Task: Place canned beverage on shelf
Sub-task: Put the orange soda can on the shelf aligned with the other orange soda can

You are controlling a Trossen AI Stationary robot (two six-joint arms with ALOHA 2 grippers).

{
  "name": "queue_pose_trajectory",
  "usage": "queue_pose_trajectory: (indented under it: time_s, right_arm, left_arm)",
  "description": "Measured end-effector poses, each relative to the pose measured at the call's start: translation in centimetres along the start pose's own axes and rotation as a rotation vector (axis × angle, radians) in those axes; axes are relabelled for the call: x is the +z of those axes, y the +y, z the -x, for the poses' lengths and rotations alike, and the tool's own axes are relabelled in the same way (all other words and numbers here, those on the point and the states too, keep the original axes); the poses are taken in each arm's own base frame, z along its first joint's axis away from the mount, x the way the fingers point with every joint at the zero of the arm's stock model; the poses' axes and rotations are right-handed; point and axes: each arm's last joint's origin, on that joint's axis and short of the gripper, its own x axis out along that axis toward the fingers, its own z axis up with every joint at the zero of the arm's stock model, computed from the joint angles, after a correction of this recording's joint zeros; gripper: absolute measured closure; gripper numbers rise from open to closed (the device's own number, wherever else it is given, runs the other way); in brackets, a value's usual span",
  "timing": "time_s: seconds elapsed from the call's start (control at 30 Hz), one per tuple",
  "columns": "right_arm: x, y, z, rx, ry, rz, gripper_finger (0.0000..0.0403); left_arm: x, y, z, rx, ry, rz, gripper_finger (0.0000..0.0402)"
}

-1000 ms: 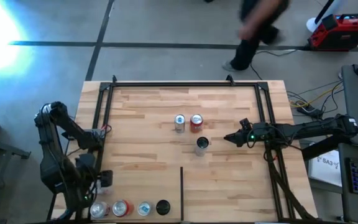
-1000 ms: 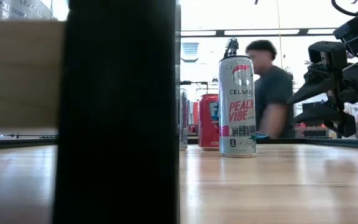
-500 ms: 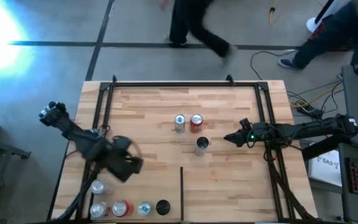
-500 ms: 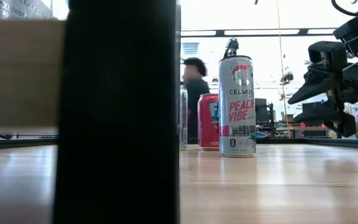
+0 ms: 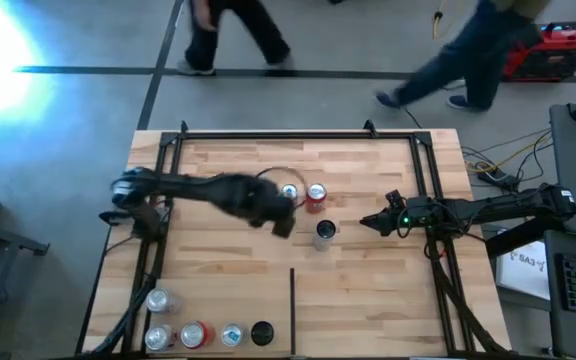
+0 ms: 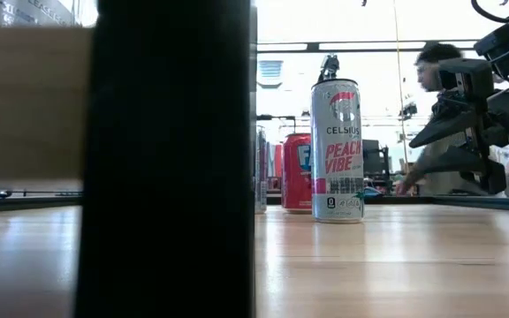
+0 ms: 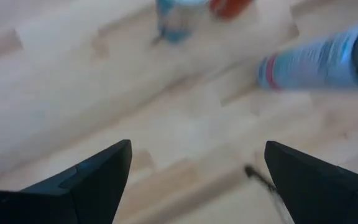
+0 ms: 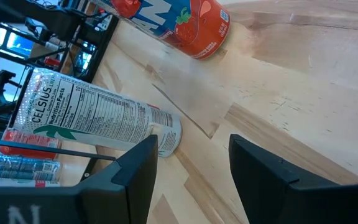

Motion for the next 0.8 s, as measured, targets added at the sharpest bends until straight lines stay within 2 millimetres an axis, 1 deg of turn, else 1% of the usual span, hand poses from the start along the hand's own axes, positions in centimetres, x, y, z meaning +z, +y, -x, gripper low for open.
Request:
queue_pose_trajectory:
  time_s: [0.07, 0.17, 0.37, 0.4, 0.5, 0.53, 0.6, 0.8]
  right_arm:
    - [0.0, 0.0, 0.0, 0.001, 0.000, 0.000, 0.0220]
    - [0.0, 0.0, 0.0, 0.000, 0.000, 0.000, 0.0220]
    - [0.0, 0.0, 0.0, 0.000, 0.000, 0.000, 0.0220]
    - [0.0, 0.0, 0.0, 0.000, 0.000, 0.000, 0.0220]
    - [0.0, 0.0, 0.0, 0.001, 0.000, 0.000, 0.0220]
    - [0.0, 0.0, 0.0, 0.000, -0.001, 0.000, 0.0220]
    - [0.0, 0.0, 0.0, -0.001, 0.000, 0.000, 0.0220]
    - [0.0, 0.0, 0.0, -0.001, -0.003, 0.000, 0.0220]
  left_arm:
    - [1.8, -0.8, -0.5, 0.022, -0.002, -0.013, 0.0052]
    - [3.9, -2.2, -1.3, 0.042, 0.008, -0.032, 0.0055]
    - [7.0, -4.6, -3.0, 0.036, 0.015, -0.076, 0.0057]
    - [7.3, -4.9, -3.7, 0.038, 0.016, -0.084, 0.0057]
    - [7.8, -4.9, -5.4, 0.003, 0.022, -0.095, 0.0058]
    - [7.9, -5.0, -5.6, -0.013, 0.017, -0.098, 0.0059]
    - [8.1, -5.2, -5.8, -0.026, 0.001, -0.118, 0.0062]
    - [8.9, -6.3, -6.3, -0.064, -0.139, -0.242, 0.0072]
